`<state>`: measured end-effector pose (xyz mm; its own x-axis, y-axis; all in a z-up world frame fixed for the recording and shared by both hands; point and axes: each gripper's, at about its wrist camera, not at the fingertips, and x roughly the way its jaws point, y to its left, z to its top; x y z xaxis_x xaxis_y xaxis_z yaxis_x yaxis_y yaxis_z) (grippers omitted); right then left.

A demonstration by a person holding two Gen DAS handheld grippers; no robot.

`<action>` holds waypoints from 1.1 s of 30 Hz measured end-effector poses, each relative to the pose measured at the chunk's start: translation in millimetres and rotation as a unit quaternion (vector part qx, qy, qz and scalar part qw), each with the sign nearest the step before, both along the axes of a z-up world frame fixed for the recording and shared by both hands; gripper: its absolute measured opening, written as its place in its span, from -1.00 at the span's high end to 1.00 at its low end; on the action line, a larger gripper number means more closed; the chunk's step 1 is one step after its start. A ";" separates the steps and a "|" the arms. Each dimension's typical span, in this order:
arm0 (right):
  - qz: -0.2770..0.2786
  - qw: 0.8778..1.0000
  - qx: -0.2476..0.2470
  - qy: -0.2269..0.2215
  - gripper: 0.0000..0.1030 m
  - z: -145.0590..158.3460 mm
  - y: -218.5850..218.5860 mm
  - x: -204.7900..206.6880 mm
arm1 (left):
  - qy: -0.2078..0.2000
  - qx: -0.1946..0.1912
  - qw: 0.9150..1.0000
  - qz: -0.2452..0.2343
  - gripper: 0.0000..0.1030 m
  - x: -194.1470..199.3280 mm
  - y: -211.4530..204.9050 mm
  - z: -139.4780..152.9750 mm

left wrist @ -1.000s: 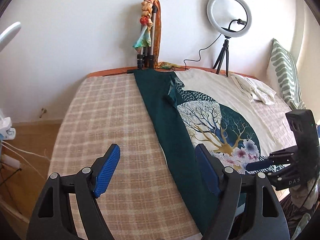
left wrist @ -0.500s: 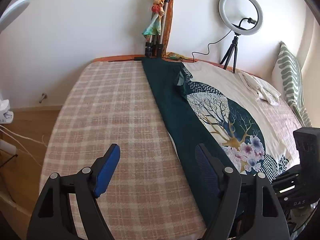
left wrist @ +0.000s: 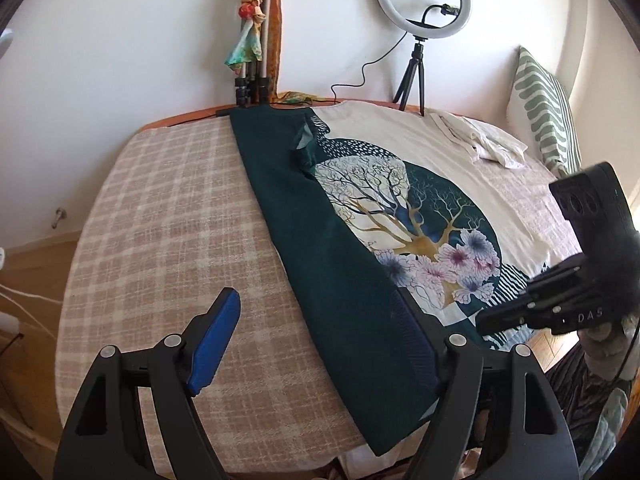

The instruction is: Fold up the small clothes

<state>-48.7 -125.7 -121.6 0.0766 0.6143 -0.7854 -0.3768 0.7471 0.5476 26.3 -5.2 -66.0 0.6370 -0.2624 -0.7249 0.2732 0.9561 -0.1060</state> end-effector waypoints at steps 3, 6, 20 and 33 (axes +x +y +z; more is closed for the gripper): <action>-0.038 0.999 0.012 -0.013 0.08 5.7 -18.6 22.9 | 0.008 0.008 0.999 -0.047 -0.50 -14.1 -29.3 -12.9; -0.058 0.998 0.021 -0.020 0.08 8.5 -30.8 45.6 | 0.014 0.034 0.995 -0.093 -0.50 -26.7 -62.4 -26.4; -0.154 0.985 0.016 -0.081 0.08 36.3 -103.7 101.7 | -0.027 0.078 0.988 -0.129 -0.49 -32.0 -111.3 -29.8; -0.270 0.956 0.010 -0.114 0.02 69.6 -249.3 90.5 | -0.038 0.036 0.975 -0.216 -0.49 -28.2 -224.5 -20.1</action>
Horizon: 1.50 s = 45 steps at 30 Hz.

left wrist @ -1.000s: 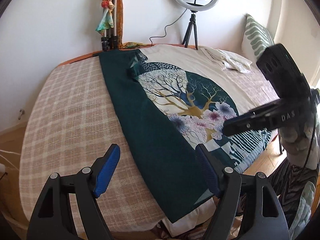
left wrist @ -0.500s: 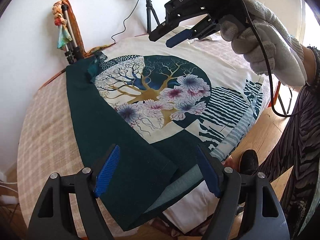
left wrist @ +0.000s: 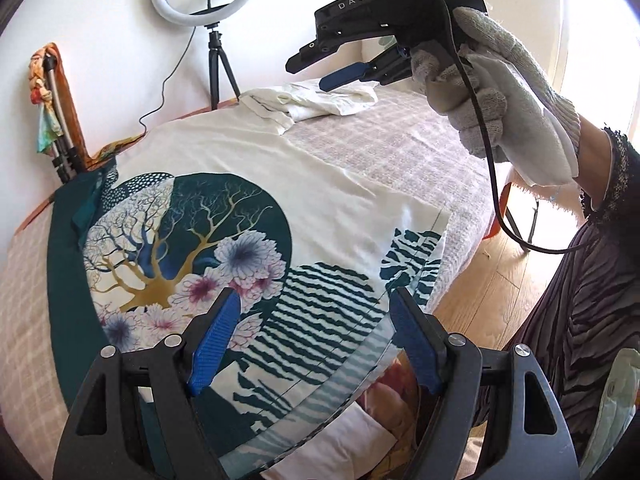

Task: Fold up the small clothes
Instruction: 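Grasp the cream side's hem with the left tool while the right tool grasps its shoulder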

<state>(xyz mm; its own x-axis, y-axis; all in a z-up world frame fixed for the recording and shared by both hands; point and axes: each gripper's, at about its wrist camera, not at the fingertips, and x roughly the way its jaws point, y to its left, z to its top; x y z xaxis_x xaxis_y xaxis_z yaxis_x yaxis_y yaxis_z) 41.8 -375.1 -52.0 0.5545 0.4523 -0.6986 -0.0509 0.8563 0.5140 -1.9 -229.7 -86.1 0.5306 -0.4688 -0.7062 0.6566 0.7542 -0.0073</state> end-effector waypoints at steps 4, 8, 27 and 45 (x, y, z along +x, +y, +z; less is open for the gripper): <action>-0.031 0.999 0.008 -0.004 0.01 -0.1 -46.0 -7.4 | -0.002 0.005 1.000 -0.030 -0.49 -1.0 -46.0 -4.8; -0.062 0.998 0.018 0.003 0.01 -8.6 -88.6 -12.1 | 0.009 -0.006 0.999 -0.048 -0.49 4.7 -83.7 -7.0; -0.047 0.993 0.084 0.071 0.01 -80.5 -111.4 67.1 | 0.056 -0.028 0.997 -0.041 0.90 33.9 -121.7 -36.4; -0.043 0.990 0.087 0.100 0.18 -123.3 -59.3 140.6 | 0.090 -0.148 0.983 0.067 0.94 37.7 -62.0 -14.9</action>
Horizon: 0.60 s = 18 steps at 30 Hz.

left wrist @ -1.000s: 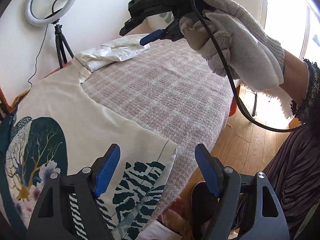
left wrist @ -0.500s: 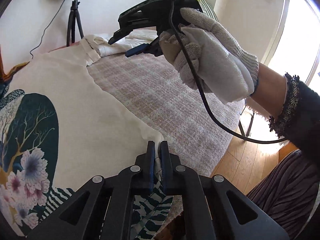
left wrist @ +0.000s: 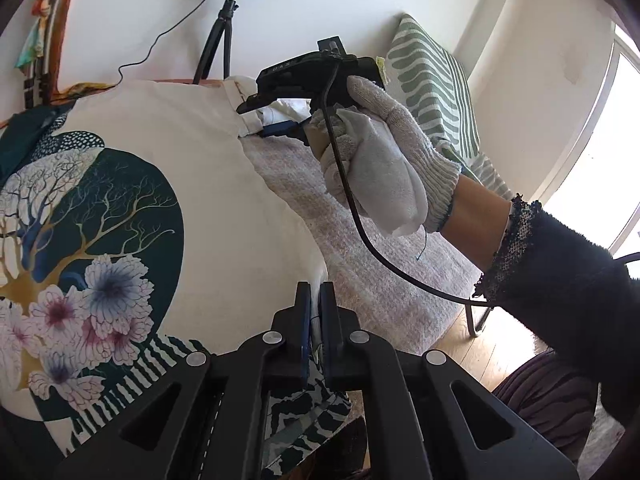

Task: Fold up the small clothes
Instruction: 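Grasp the cream side's hem with the left tool while the right tool grasps its shoulder, then fold the cream side over toward the green fold with both tools, then open the right tool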

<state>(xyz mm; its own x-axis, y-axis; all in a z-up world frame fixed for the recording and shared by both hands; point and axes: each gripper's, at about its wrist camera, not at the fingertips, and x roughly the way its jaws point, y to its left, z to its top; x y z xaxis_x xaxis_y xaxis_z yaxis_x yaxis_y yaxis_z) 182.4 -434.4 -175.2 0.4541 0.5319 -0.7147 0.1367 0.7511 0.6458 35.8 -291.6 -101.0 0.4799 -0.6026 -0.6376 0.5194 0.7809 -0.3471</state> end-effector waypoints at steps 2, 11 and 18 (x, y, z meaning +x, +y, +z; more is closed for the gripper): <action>-0.006 1.000 -0.004 0.006 0.65 -3.6 1.6 5.8 | -0.002 -0.001 1.000 -0.001 0.94 -2.5 0.9 0.7; 0.032 0.995 -0.079 -0.051 0.87 37.4 55.9 21.9 | 0.001 -0.020 1.000 0.012 0.95 -8.2 29.7 4.4; 0.093 0.986 -0.104 -0.095 0.87 72.8 142.3 37.4 | -0.004 -0.036 0.998 0.051 0.96 -19.3 74.6 6.7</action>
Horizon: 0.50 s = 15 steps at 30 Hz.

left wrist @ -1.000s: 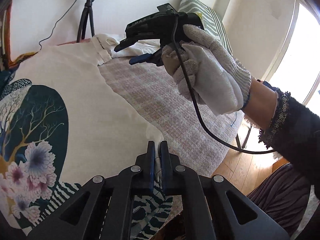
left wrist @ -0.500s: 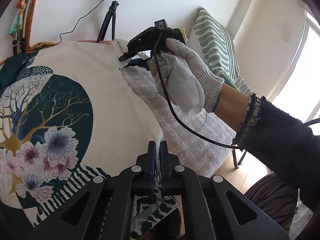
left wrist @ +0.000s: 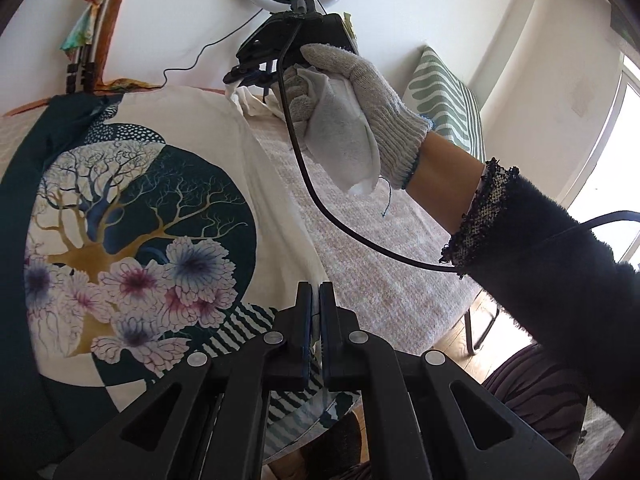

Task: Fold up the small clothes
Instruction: 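Fold the cream side over toward the green fold with both tools, then open the right tool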

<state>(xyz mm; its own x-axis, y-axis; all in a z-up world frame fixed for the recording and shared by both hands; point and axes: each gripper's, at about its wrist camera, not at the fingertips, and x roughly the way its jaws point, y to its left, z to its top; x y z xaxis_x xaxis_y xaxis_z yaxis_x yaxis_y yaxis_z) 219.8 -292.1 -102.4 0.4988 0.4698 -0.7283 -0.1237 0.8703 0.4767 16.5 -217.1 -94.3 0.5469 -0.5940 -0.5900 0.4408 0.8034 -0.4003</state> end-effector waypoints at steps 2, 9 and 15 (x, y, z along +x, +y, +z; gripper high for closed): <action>0.024 1.000 -0.016 -0.002 0.87 -1.6 27.8 0.1 | 0.003 -0.003 1.000 0.013 0.96 -3.7 14.9 -1.0; 0.086 0.994 -0.061 0.006 0.87 -19.8 111.5 -2.0 | 0.021 -0.008 0.998 0.055 0.96 -6.9 56.7 -10.0; 0.116 0.991 -0.070 0.005 0.87 -27.1 151.0 -4.8 | 0.034 0.001 0.996 0.077 0.97 -13.8 80.6 -19.1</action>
